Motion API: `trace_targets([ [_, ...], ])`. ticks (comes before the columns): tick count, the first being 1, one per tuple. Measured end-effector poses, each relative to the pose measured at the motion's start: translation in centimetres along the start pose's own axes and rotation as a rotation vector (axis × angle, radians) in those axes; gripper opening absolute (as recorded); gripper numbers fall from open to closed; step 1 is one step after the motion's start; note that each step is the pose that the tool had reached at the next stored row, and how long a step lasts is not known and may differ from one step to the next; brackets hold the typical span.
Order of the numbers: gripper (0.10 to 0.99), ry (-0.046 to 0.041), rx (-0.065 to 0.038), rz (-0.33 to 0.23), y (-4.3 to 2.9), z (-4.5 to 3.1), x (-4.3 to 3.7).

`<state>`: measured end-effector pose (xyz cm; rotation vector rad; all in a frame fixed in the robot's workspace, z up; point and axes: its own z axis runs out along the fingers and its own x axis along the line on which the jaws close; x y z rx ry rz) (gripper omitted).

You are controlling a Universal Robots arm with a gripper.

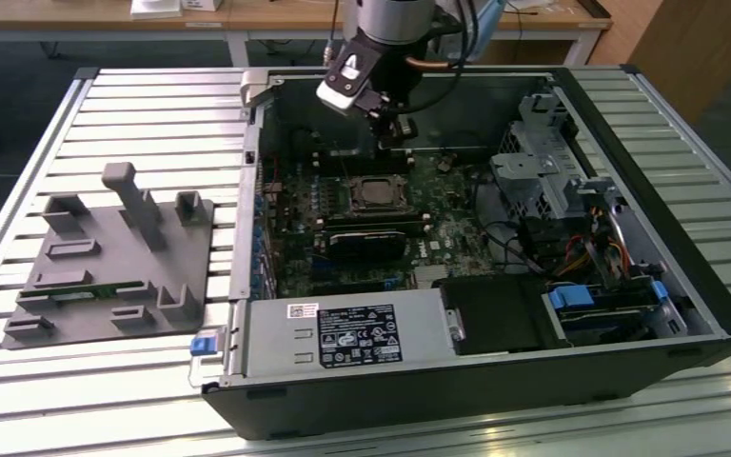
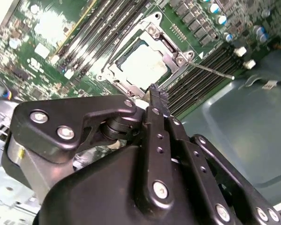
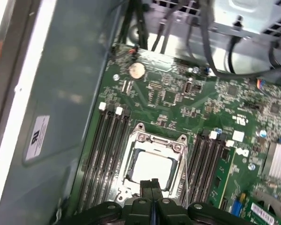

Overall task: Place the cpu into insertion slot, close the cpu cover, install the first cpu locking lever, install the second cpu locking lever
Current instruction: 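Install the first cpu locking lever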

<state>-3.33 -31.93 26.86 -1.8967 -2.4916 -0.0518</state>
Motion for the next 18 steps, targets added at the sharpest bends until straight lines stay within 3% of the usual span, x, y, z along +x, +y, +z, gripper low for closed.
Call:
trace_targets([
  [18,0.106,0.0066,0.009,-0.326,0.00,0.00,0.00],
])
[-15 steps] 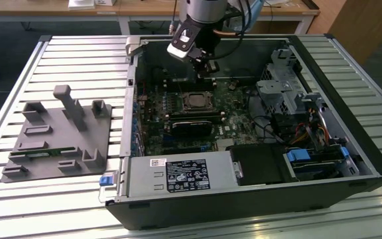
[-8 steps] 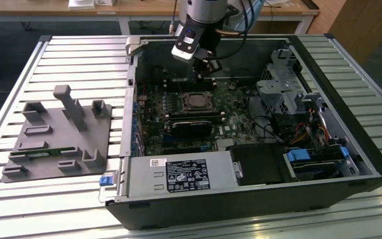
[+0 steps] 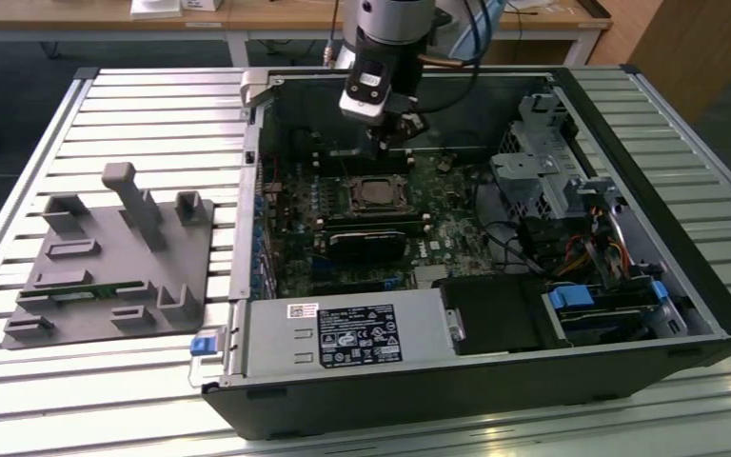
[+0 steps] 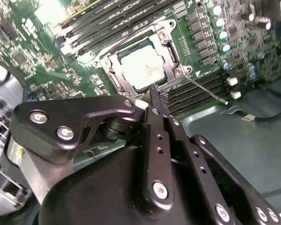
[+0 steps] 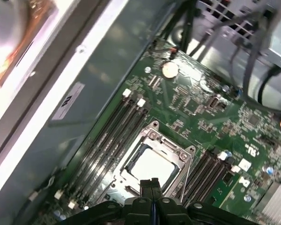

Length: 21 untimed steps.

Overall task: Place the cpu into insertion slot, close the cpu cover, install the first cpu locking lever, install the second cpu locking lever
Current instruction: 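Install the first cpu locking lever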

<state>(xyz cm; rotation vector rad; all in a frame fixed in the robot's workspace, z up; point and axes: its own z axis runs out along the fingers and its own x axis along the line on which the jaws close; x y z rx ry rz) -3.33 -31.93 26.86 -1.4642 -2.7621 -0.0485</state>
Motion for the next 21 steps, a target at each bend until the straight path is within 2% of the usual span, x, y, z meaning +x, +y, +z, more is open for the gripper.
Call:
trace_targets([
  [8,0.106,0.0029,0.004,-0.139,0.00,0.01,0.00],
  [15,0.106,0.0035,0.005,-0.170,-0.02,0.01,0.01],
  [21,0.106,0.0057,0.008,-0.277,-0.03,0.07,0.01],
])
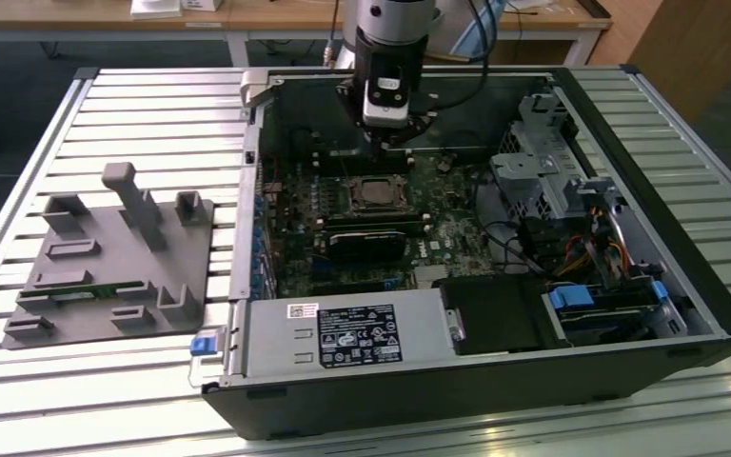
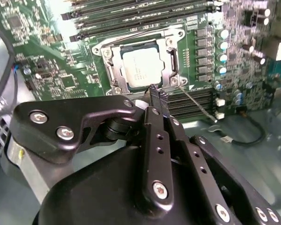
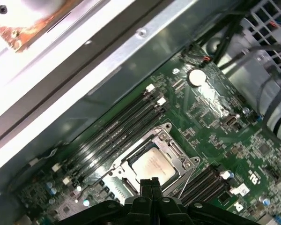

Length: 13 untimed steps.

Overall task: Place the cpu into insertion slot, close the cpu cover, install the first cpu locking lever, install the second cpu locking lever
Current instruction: 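Install the first cpu locking lever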

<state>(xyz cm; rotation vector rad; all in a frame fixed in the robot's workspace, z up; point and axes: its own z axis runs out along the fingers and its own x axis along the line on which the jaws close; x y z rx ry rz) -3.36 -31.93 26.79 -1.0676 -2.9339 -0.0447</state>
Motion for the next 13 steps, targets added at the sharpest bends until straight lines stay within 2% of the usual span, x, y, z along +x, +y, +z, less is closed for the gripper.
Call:
trace_targets([
  [6,0.106,0.0021,0.003,-0.106,0.00,0.01,0.00],
  [13,0.106,0.0041,0.005,-0.199,0.00,0.01,0.00],
])
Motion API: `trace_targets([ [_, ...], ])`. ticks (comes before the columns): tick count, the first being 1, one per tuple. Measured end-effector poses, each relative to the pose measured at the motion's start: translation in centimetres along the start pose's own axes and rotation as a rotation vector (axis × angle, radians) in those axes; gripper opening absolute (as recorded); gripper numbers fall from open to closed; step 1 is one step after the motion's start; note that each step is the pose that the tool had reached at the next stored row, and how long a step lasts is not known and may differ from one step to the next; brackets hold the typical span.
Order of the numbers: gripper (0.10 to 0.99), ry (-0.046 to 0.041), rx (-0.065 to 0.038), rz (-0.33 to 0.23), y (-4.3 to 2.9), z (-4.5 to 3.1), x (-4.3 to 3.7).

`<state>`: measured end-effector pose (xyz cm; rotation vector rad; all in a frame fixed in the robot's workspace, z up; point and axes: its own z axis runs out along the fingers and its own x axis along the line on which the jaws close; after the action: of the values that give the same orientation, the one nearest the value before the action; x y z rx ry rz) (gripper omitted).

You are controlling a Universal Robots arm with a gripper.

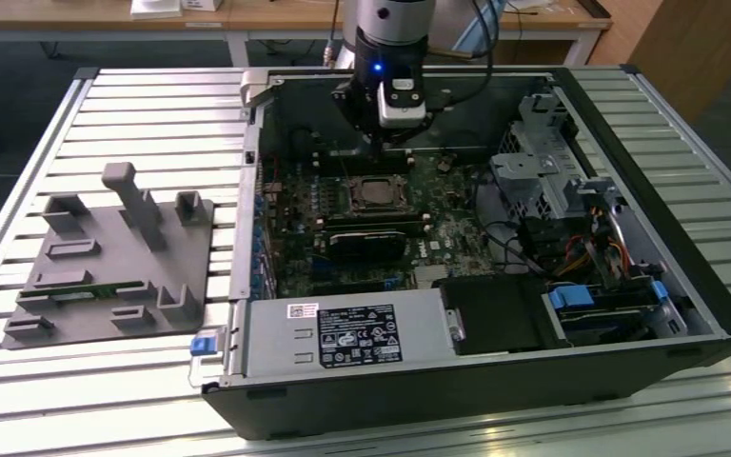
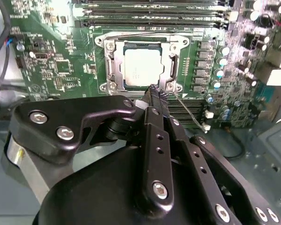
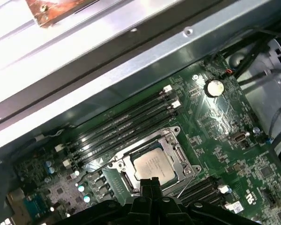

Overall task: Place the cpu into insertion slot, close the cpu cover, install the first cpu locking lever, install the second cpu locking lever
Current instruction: 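Install the first cpu locking lever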

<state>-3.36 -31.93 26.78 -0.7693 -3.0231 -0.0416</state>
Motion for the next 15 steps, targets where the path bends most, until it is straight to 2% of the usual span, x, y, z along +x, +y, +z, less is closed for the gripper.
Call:
trace_targets([
  [9,0.106,0.0030,0.004,-0.162,0.00,0.00,0.00],
  [15,0.106,-0.0008,0.004,-0.230,-0.01,0.00,0.00],
])
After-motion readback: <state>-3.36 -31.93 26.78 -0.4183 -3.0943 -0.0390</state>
